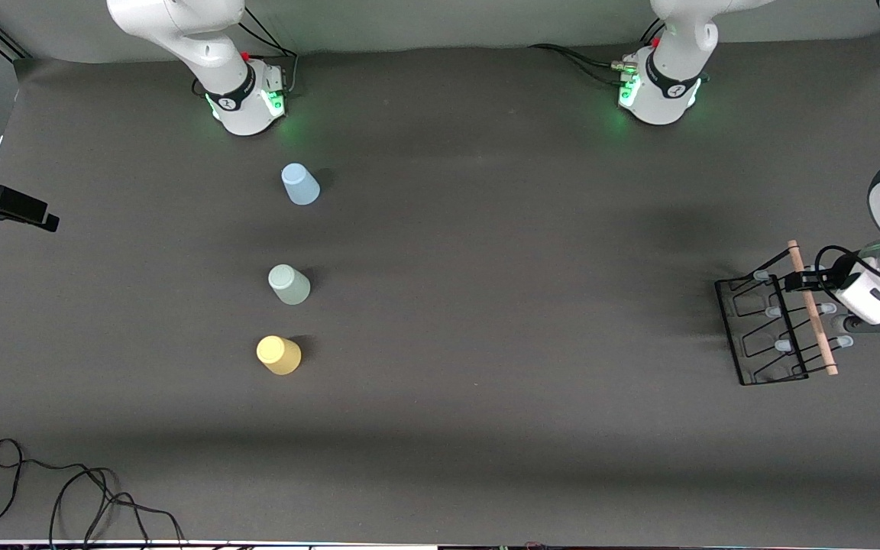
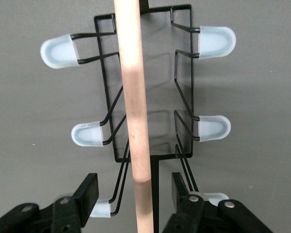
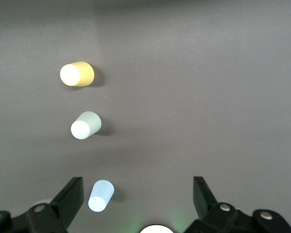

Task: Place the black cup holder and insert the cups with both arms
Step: 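Close the left gripper on the rack's wooden rod and lift it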

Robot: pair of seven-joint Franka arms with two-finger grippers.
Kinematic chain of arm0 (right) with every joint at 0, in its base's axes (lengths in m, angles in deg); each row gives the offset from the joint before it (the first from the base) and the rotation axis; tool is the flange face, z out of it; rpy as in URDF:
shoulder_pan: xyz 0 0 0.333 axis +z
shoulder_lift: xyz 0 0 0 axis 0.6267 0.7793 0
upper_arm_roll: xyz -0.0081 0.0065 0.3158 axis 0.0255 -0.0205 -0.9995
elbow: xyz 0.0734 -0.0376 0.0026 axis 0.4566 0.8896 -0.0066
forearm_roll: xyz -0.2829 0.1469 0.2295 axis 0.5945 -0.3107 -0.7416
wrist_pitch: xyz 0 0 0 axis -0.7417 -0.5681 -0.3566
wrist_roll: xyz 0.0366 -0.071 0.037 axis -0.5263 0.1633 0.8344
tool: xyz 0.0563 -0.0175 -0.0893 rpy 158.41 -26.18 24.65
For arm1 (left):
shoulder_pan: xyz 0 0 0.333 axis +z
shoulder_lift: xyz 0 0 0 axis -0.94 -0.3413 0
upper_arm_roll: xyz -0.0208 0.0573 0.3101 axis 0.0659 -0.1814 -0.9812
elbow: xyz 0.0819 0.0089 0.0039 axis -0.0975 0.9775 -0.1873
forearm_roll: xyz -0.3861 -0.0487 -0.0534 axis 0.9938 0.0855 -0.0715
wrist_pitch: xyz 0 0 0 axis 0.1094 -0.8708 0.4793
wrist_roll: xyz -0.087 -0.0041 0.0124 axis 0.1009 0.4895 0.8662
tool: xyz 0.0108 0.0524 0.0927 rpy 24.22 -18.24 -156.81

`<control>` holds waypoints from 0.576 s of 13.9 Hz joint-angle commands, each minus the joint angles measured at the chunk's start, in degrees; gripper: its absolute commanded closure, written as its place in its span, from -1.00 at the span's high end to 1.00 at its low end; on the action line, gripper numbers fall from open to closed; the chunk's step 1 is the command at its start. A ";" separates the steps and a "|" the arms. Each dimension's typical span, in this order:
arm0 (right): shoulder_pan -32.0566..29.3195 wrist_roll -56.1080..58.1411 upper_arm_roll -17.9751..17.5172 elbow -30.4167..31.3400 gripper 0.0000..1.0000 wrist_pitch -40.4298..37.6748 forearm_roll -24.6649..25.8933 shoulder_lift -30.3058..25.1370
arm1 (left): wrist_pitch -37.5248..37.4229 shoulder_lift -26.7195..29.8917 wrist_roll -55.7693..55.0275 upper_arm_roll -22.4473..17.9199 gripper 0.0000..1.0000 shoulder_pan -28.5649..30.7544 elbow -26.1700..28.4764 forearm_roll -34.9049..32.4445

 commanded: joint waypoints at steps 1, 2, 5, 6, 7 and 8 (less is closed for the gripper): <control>-0.29 1.01 -0.21 -0.97 0.99 -0.87 1.11 0.29 | 0.19 0.86 0.36 0.32 -0.43 0.15 0.73 -1.02; -0.29 1.01 -0.21 -0.97 1.00 -0.95 1.20 0.29 | 0.01 0.86 0.36 0.32 -0.70 0.06 0.73 -1.02; -0.29 1.01 -0.21 -0.97 0.99 -0.95 1.20 0.20 | -0.78 1.12 0.36 0.32 -1.00 -0.11 0.64 -1.02; -0.29 1.01 -0.21 -0.97 1.00 -0.96 1.20 0.28 | -1.13 1.38 0.45 0.41 -1.00 -0.20 0.29 -1.02; -0.29 1.01 -0.21 -0.97 0.99 -0.96 1.20 0.20 | -1.30 1.82 0.45 0.41 -1.00 -0.29 0.03 -1.02; -0.29 1.01 -0.21 -0.97 1.00 -0.96 1.20 0.28 | -1.83 2.70 0.36 0.58 -1.00 -0.46 -0.24 -0.94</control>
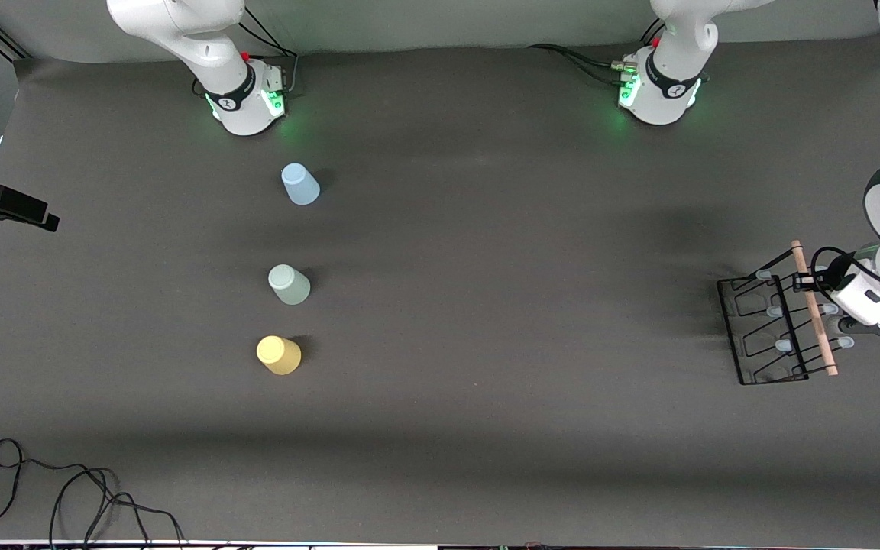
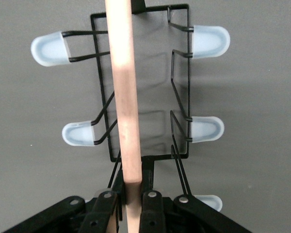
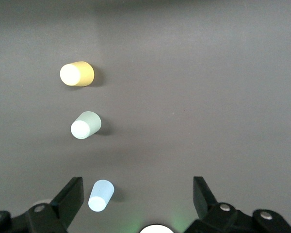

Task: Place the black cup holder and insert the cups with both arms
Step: 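Close the left gripper on the rack's wooden rod and lift it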

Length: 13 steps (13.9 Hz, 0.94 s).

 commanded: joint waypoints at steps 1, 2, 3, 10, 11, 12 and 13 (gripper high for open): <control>-0.29 1.01 -0.21 -0.97 1.00 -0.90 1.20 0.20 | -3.13 3.49 0.35 0.58 -1.00 -0.51 -0.57 -0.88; -0.37 1.01 -0.21 -0.97 0.99 -0.90 1.20 0.20 | -5.32 4.72 0.35 1.28 -1.00 -0.78 -1.36 -0.88; -0.37 1.01 -0.21 -0.97 1.00 -0.90 1.20 0.20 | -7.34 6.29 0.26 1.90 -1.00 -1.47 -1.89 -0.71; -0.37 1.01 -0.21 -0.97 1.00 -0.90 1.20 0.20 | -7.98 9.39 -2.71 2.96 -1.00 -10.60 -2.07 0.08; -0.37 1.01 -0.12 -0.97 0.99 -0.90 1.20 0.20 | -7.72 9.21 -5.94 2.96 -1.00 -13.58 -2.33 0.52; -0.37 1.01 -0.12 -0.97 1.00 -0.90 1.20 0.20 | -7.63 8.60 -9.89 2.96 -1.00 -16.83 -3.29 1.74; -0.46 1.01 -0.12 -0.97 1.00 -0.90 1.20 0.20 | -7.63 7.81 -13.32 2.96 -1.00 -19.99 -4.08 2.27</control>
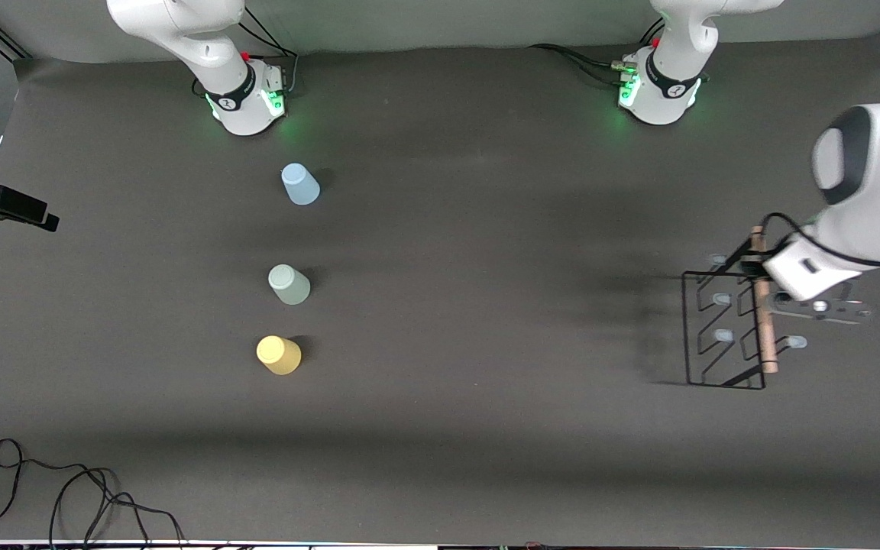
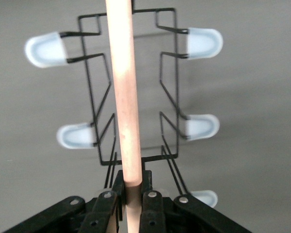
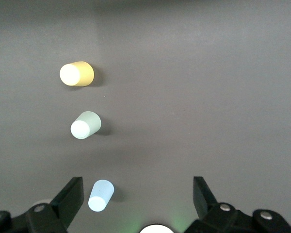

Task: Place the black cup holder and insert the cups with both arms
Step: 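Carry the rack with the left gripper toward the cups and lower it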

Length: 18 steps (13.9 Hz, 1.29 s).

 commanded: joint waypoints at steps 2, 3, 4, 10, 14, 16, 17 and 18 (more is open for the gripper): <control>-0.42 1.01 -0.05 -0.97 1.00 -0.89 1.20 0.20 | -0.07 -2.34 -14.41 -0.68 -1.00 -13.09 -3.77 1.21; -0.42 1.10 -0.05 -0.97 1.00 -0.89 1.20 0.20 | 0.01 -2.70 -18.01 -0.68 -1.00 -16.87 -3.95 1.21; -0.42 1.10 -0.05 -0.97 0.99 -0.89 1.20 0.11 | 0.62 -3.40 -21.70 -0.68 -1.00 -20.48 -4.47 1.39; -0.50 2.23 0.12 -0.97 1.00 -1.33 1.20 0.11 | 9.67 -8.14 -45.87 -0.68 -1.00 -37.36 -6.05 2.53; -0.42 2.68 0.82 -0.97 1.00 -1.60 1.20 0.11 | 8.63 -15.60 -57.49 -0.15 -1.00 -43.44 -16.40 2.53; -0.42 2.68 0.82 -0.97 1.00 -1.68 1.20 0.11 | 9.06 -17.63 -59.61 2.21 -1.00 -43.72 -18.79 2.71; -0.33 2.68 0.82 -0.97 1.00 -1.68 1.20 0.11 | 9.50 -18.69 -60.49 3.70 -1.00 -43.72 -19.76 2.97; -0.33 2.68 0.82 -0.97 0.99 -1.68 1.20 0.28 | 9.68 -20.18 -61.28 4.85 -1.00 -43.72 -20.90 2.97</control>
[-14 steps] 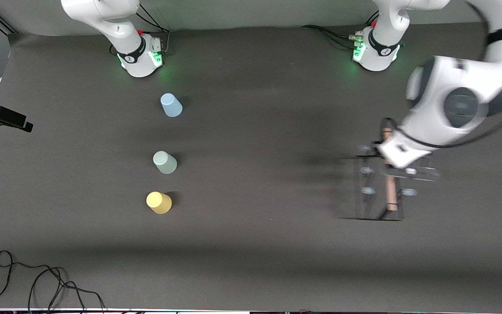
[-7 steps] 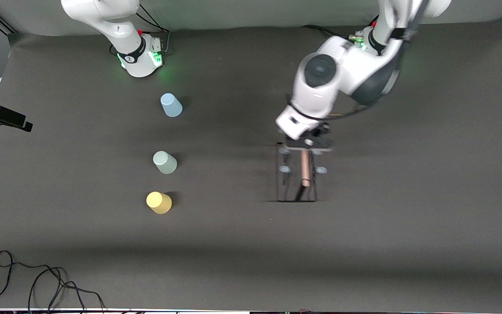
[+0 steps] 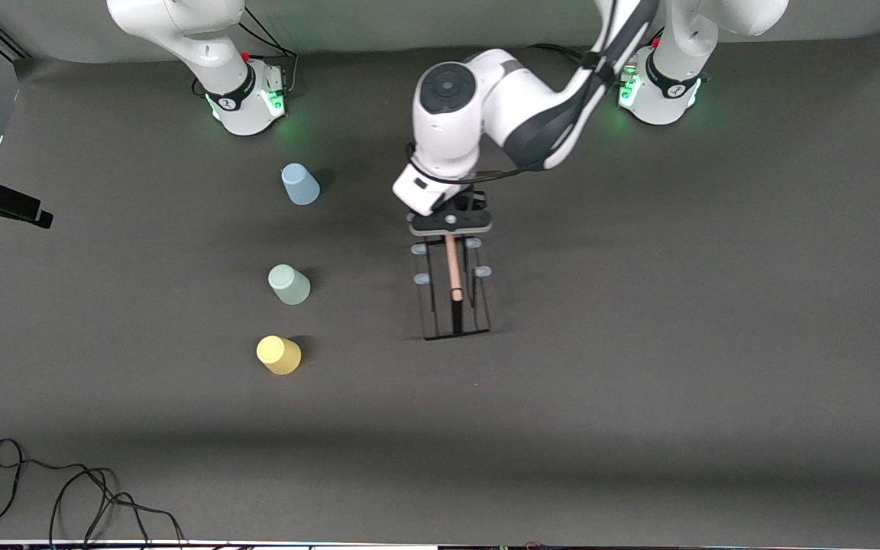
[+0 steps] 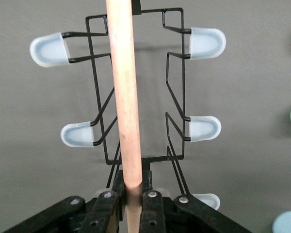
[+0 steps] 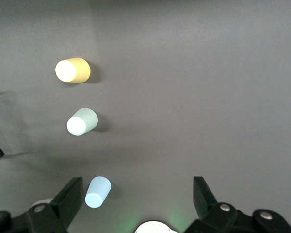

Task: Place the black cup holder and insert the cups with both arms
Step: 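Carry the rack with the left gripper toward the cups and lower it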

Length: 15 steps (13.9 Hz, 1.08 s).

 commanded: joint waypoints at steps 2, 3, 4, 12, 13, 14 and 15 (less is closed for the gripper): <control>-0.21 1.34 -0.19 -0.93 1.00 -0.81 1.20 0.29 | -0.86 -6.00 -4.29 3.86 -1.00 -0.45 -7.35 0.47; -0.21 1.34 -0.19 -0.93 1.00 -0.81 1.20 0.29 | -0.85 -7.41 -4.82 4.57 -1.00 -0.45 -8.58 0.47; -0.21 1.34 -0.19 -0.93 1.00 -0.81 1.20 0.29 | -0.85 -8.47 -5.52 4.92 -1.00 -0.79 -9.90 0.47; -0.13 1.26 -0.19 -0.84 0.99 -0.81 1.11 0.29 | -0.59 -11.99 -6.76 4.93 -1.00 -3.17 -12.72 -0.05; -0.13 1.26 -0.19 -0.75 1.00 -0.81 1.02 0.37 | -0.68 -11.91 -6.67 4.93 -1.00 -3.17 -12.81 -0.15; 0.13 1.00 -0.27 -0.14 1.00 -0.81 0.93 0.29 | -0.50 -11.91 -6.33 4.84 -0.65 -3.17 -12.81 -0.23; 0.40 0.38 -0.54 0.56 1.00 -0.64 0.76 0.02 | 0.45 -11.99 -6.24 4.84 -0.50 -3.26 -12.81 -0.58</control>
